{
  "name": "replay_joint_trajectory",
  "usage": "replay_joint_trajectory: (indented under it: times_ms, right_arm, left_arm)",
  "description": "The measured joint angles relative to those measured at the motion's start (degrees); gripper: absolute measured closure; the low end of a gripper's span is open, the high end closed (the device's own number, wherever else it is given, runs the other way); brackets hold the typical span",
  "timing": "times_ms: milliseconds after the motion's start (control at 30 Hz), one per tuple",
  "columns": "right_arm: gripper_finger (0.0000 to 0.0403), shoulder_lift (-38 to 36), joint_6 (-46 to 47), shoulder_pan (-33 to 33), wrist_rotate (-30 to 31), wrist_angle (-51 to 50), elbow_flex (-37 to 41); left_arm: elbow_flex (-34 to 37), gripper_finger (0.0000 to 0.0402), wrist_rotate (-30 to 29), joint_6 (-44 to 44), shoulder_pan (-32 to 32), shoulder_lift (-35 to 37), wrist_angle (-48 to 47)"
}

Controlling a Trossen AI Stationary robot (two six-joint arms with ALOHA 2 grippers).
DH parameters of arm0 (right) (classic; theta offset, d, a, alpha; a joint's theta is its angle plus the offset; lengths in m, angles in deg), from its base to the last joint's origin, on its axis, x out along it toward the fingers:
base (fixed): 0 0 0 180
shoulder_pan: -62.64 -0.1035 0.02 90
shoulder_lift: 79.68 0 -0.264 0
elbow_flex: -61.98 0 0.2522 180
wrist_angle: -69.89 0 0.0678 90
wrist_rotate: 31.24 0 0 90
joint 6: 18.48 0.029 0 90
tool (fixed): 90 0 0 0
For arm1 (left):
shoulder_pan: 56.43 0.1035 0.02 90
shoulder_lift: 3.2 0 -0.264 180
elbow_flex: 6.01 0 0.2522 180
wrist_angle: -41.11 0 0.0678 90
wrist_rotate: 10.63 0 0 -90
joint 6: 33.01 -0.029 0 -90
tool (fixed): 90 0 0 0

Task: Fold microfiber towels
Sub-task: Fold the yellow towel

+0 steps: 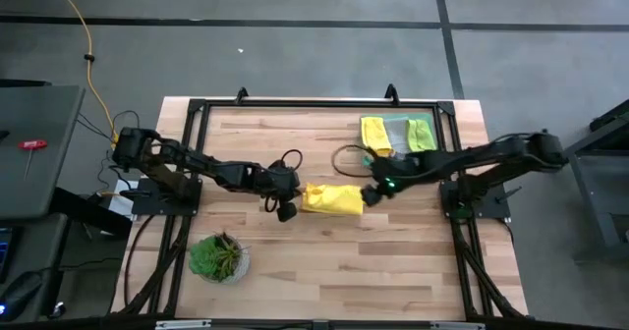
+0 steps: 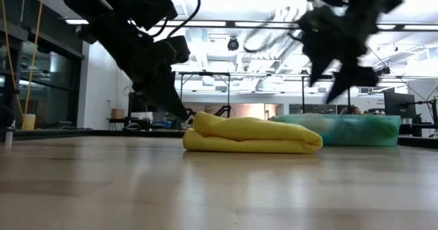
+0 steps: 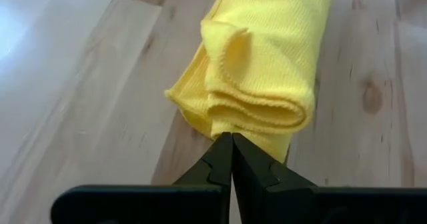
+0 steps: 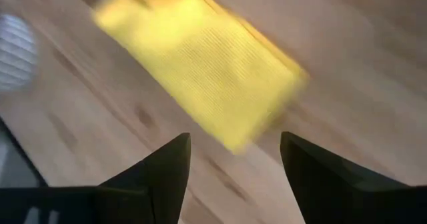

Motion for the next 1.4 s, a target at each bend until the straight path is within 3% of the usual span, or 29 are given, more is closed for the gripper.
replay_joint_trajectory:
  times_ms: [100,200,300,433,767,1067,1400]
  right_arm:
    - [0.0178,-5.01,7.74,-2.03,-1.04,2.92,6.95]
    - [0.0178,-8.53,16.69,-3.36,-1.11,16.09,15.18]
    - [0.0178,-8.98,23.49,-4.21,0.17,30.41,22.66]
    - [0.0178,-7.71,29.21,-4.37,3.76,37.25,27.38]
    - [0.0178,1.73,29.42,-4.33,5.11,44.98,27.59]
    - [0.0178,13.93,34.15,-4.33,7.32,62.57,26.94]
    - [0.0178,22.69,29.73,-4.22,7.31,60.83,16.89]
  left_arm:
    - [0.04,0.0401,-0.05,-0.2,0.45,0.11,0.16]
    - [0.05,0.0401,-0.05,0.67,0.73,-0.58,-0.19]
    - [0.07,0.0401,-0.02,1.24,0.73,-0.86,-0.07]
    - [0.07,0.0401,0.21,1.29,0.71,-0.88,-0.03]
    - [0.04,0.0401,-0.23,3.02,0.71,-0.95,0.15]
    - [0.04,0.0401,-0.25,3.42,0.71,-0.97,0.15]
    - [0.04,0.0401,-0.3,3.39,0.66,-0.99,-0.03]
